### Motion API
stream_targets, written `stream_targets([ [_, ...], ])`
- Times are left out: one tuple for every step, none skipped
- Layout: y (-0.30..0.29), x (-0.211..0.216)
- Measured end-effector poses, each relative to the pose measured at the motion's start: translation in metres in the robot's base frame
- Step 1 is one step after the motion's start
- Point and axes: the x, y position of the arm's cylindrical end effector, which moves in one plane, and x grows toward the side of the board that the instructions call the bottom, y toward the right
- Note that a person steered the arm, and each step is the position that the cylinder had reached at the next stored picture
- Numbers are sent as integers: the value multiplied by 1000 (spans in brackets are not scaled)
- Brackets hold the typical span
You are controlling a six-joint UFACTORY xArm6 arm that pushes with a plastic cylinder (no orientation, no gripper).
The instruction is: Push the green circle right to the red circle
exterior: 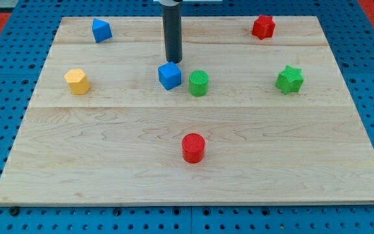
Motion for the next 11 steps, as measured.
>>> stream_targets([
  [4, 8],
  [4, 24],
  [-1, 46],
  [29, 66],
  [63, 71],
  [103, 83],
  [109, 61],
  [109, 50],
  [137, 70],
  [180, 135],
  [217, 121],
])
